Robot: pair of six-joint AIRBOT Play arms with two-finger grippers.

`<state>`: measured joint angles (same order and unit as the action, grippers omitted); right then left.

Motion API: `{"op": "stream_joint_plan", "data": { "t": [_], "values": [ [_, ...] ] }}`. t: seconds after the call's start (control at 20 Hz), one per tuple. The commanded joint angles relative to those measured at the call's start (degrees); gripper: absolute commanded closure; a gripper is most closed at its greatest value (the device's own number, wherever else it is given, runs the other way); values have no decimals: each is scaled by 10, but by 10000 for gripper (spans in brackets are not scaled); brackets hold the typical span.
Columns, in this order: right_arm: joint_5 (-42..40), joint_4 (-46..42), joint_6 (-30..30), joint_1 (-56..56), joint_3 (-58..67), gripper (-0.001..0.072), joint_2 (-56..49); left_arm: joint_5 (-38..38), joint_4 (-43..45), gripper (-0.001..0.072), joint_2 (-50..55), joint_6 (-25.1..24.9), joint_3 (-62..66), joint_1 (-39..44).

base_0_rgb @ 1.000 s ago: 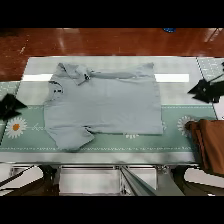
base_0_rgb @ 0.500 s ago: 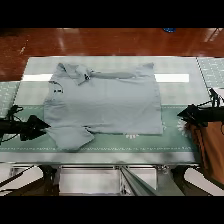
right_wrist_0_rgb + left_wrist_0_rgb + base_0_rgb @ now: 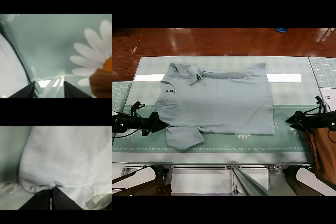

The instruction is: Fold the shirts.

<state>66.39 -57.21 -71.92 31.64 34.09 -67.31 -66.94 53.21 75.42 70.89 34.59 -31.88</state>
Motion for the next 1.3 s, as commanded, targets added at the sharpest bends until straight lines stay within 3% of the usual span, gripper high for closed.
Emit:
{"op": "stream_joint_plan", "data": {
  "t": [0.0,0.2,0.4,0.45,0.55,0.8,0.95,1.1,1.25],
  "values": [
    [3,2,-7,-10,-56,305,0,10,-2,692,2,0,4,21],
    [-15,10,-11,-89,-68,305,-12,5,-2,693,2,-4,4,51],
    [-54,80,6,-148,-64,306,-70,-1,-4,693,2,-3,4,55],
    [-64,103,14,-163,-55,345,-82,-2,-5,693,2,-3,4,55],
    [-59,137,41,-193,-16,682,-92,-3,-24,693,-3,-4,9,55],
    [54,142,28,-222,276,691,-91,-38,-159,693,-66,-27,164,55],
    [76,106,-24,-222,532,691,-91,-25,-237,693,-113,10,351,55],
    [113,55,-50,-222,773,691,-83,-24,-228,693,-142,-4,554,51],
    [94,-4,-69,-222,851,691,-10,-52,-190,693,-170,44,715,37]
  ]
}}
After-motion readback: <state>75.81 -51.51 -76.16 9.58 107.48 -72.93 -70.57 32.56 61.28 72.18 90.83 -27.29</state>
